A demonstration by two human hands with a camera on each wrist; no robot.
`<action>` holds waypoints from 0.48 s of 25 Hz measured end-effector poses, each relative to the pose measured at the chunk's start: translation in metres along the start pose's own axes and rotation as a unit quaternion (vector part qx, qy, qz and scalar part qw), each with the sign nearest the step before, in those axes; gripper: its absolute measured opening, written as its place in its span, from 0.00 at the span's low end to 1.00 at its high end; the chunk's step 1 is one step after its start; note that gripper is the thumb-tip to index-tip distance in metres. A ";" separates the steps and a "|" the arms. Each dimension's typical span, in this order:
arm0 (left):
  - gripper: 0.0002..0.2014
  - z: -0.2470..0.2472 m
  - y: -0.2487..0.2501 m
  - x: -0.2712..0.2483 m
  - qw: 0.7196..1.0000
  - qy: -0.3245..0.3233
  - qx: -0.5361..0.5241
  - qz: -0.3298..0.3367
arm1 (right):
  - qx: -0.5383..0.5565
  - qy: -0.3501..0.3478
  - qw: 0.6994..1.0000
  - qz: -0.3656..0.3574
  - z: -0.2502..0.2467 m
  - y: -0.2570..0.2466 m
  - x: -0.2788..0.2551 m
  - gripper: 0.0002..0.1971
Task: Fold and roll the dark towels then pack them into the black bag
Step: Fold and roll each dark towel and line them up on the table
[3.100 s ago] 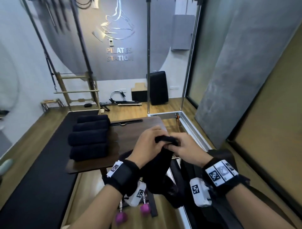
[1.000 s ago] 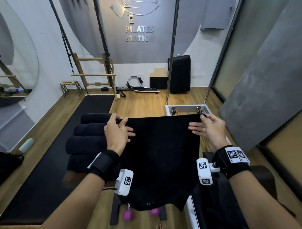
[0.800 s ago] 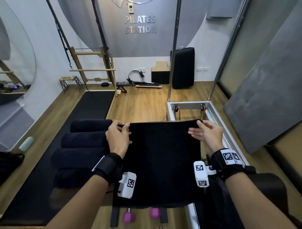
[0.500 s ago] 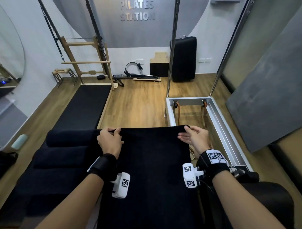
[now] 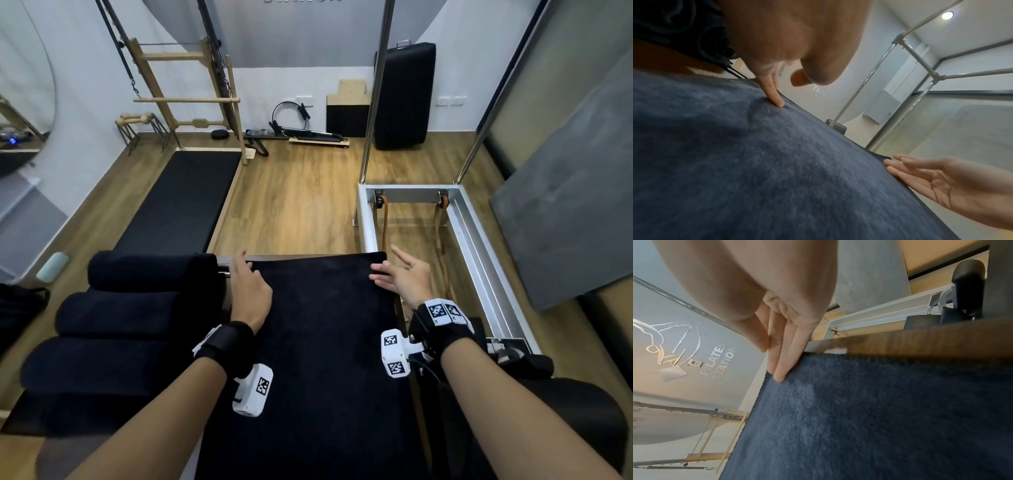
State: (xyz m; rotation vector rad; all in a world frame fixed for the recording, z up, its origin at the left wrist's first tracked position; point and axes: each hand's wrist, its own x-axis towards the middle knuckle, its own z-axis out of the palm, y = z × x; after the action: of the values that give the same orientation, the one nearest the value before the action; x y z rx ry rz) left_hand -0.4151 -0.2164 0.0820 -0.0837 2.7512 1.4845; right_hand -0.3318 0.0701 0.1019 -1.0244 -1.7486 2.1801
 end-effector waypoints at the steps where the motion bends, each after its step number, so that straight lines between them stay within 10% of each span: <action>1: 0.26 -0.003 -0.002 -0.010 1.000 -0.005 0.005 0.024 | 0.001 -0.005 1.000 -0.005 -0.001 0.001 -0.010 0.25; 12: 0.12 -0.087 -0.067 -0.173 0.985 -0.084 0.094 0.120 | -0.151 -0.066 0.986 -0.003 -0.022 0.053 -0.187 0.10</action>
State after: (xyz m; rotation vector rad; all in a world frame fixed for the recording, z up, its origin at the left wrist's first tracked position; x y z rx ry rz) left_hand -0.2372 -0.3189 0.0806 0.3689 2.8232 1.1977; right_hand -0.1636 -0.0260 0.1272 -0.9492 -2.1904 2.0641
